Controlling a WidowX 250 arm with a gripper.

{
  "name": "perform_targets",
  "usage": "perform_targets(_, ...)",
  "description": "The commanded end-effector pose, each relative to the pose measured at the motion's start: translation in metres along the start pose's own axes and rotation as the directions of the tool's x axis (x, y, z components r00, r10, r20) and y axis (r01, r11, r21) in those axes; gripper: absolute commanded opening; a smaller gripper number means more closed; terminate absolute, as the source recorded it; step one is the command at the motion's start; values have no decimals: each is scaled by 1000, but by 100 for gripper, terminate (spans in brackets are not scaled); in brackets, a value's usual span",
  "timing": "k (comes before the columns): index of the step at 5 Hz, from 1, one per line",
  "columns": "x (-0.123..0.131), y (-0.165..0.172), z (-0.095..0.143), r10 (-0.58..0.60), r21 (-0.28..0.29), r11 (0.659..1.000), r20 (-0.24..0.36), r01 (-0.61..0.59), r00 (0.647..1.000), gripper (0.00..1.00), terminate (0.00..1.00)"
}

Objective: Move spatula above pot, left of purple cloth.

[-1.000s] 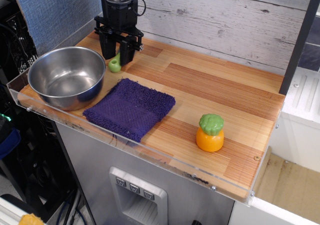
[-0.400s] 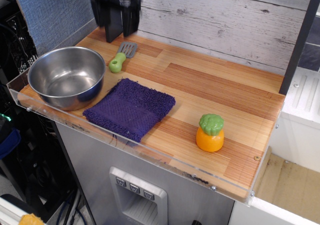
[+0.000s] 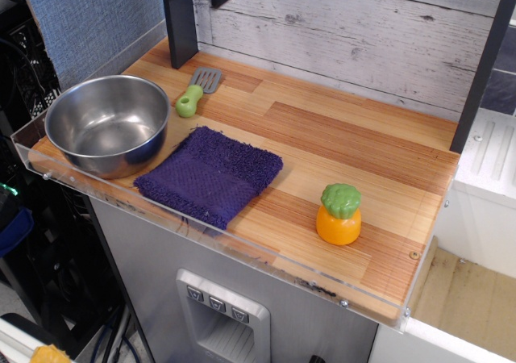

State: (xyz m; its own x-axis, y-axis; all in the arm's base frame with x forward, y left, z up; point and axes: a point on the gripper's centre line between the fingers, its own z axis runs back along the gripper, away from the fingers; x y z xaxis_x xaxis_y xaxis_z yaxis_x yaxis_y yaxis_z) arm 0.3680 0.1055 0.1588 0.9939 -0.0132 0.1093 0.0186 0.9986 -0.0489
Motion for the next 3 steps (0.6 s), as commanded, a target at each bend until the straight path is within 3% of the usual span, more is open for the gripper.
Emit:
perform_targets(1, -13, -24, 47, -35, 30, 999, 86, 32, 996, 100, 0)
perform_targets(2, -13, -24, 47, -35, 30, 999, 86, 32, 996, 100, 0)
perform_targets(3, -13, -24, 47, -35, 30, 999, 86, 32, 996, 100, 100)
